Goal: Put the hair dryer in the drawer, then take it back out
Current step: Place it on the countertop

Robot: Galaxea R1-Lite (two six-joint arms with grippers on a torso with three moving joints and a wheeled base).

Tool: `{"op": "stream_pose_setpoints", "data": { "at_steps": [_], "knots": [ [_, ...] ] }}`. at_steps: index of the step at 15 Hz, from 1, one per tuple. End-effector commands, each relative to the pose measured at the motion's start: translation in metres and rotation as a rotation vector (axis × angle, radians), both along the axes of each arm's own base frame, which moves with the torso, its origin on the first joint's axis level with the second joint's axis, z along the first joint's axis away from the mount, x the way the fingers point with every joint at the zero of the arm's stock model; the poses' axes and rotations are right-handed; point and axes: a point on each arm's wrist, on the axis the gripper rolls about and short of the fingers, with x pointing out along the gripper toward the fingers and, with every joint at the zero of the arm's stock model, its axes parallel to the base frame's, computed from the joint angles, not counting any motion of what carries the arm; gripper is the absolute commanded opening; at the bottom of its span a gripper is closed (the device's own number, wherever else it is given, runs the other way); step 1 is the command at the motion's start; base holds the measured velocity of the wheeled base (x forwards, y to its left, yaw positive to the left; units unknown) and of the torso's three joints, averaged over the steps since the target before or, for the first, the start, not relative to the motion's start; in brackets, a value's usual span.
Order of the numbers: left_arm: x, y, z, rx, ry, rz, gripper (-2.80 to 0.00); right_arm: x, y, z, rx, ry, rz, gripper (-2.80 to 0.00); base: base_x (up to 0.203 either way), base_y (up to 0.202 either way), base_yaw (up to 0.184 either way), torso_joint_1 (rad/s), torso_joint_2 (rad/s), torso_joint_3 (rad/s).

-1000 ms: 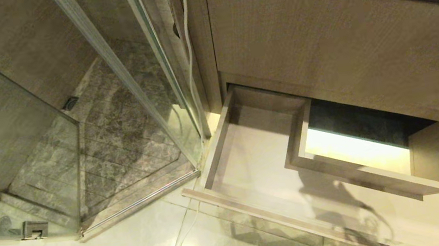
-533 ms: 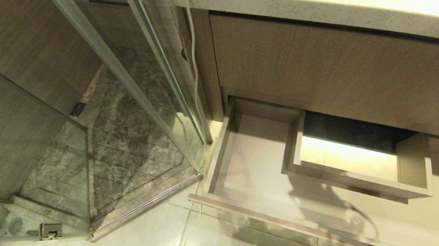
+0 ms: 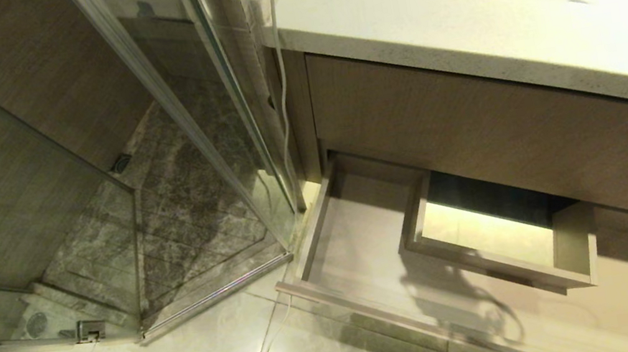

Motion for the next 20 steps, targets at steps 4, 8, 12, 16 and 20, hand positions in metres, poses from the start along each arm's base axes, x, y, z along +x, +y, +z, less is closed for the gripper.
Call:
{"op": "stream_pose_setpoints", "data": {
  "at_steps": [4,8,12,16,20],
  "knots": [
    [0.0001,0.0,0.0,-0.001,0.001,0.0,-2.8,0.0079,-0.0017,0.0061,-0.001,0.006,0.001,-2.8,0.0,0.0,0.0,0.109,-0.2,-0.095],
    [0.0001,0.0,0.0,-0.001,0.001,0.0,-2.8,0.0081,-0.0018,0.0063,-0.005,-0.007,0.001,-2.8,0.0,0.0,0.0,0.004,-0.01,-0.003],
    [0.0001,0.0,0.0,0.0,0.001,0.0,-2.8,0.0064,-0.0014,0.0065,-0.01,-0.019,0.004,-2.8,0.0,0.0,0.0,0.0,0.0,0.0],
    [0.0001,0.0,0.0,0.0,0.001,0.0,-2.8,0.0039,-0.0007,0.0077,-0.03,-0.028,0.011,-2.8,0.0,0.0,0.0,0.0,0.0,0.0],
    [0.0001,0.0,0.0,0.0,0.001,0.0,-2.8,0.0021,-0.0001,0.0105,-0.038,-0.056,0.014,-2.8,0.0,0.0,0.0,0.127,0.0,0.129]
  ]
}}
